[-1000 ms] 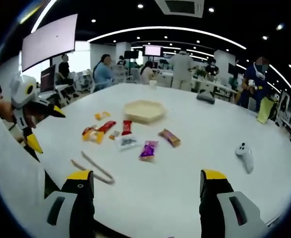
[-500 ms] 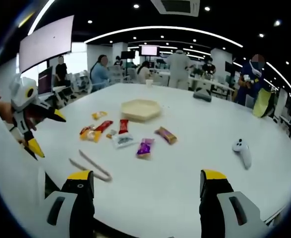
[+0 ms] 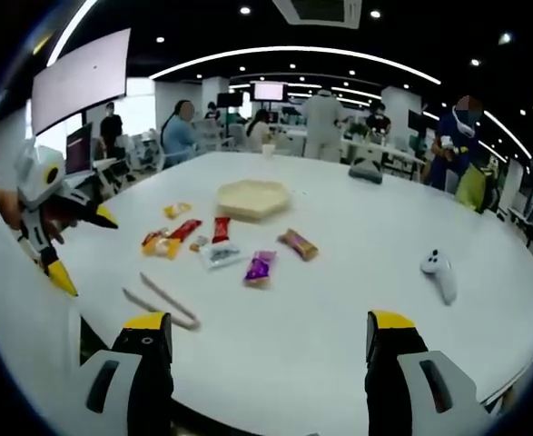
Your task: Place the target food into the container with the food tongs after gripping and lifting it, then release it inside without dropping or visibly crushing the food.
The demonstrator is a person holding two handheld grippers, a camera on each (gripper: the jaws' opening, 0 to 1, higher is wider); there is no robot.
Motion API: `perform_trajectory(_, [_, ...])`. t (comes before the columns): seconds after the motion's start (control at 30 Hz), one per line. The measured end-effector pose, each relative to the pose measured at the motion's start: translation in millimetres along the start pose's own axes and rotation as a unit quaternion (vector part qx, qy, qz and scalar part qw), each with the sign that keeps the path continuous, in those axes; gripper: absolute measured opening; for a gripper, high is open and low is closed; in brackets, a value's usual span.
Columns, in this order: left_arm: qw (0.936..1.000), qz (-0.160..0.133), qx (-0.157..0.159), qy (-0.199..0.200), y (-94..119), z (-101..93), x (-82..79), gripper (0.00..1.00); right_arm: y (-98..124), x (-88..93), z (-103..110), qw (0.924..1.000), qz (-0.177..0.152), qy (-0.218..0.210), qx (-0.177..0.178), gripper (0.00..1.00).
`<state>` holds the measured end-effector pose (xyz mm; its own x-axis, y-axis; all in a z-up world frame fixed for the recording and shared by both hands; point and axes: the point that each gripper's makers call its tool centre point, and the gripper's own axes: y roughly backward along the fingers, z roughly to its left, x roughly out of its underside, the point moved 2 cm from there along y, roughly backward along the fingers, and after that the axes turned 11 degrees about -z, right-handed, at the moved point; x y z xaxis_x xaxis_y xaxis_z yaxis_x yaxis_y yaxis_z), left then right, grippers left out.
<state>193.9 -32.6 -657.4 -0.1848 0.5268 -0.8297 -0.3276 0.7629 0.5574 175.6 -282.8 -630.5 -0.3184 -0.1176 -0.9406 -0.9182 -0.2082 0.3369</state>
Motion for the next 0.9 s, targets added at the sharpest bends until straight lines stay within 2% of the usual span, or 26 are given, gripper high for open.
perform_trajectory(0.37, [0.9997, 0.011, 0.002, -0.022, -3, -3.6, 1.3, 0.91, 8, 11.0, -1, 0.9999, 0.007, -0.006, 0.009, 0.89])
perform_trajectory(0.6, [0.9999, -0.004, -0.016, -0.006, -3, 4.3, 1.8, 0.99, 7, 10.4, 1, 0.9999, 0.007, -0.004, 0.008, 0.89])
perform_trajectory(0.9, [0.9999, -0.01, -0.007, 0.011, -10, -0.4, 6.8, 0.99, 9, 8.5, -2, 0.9999, 0.006, -0.003, 0.014, 0.89])
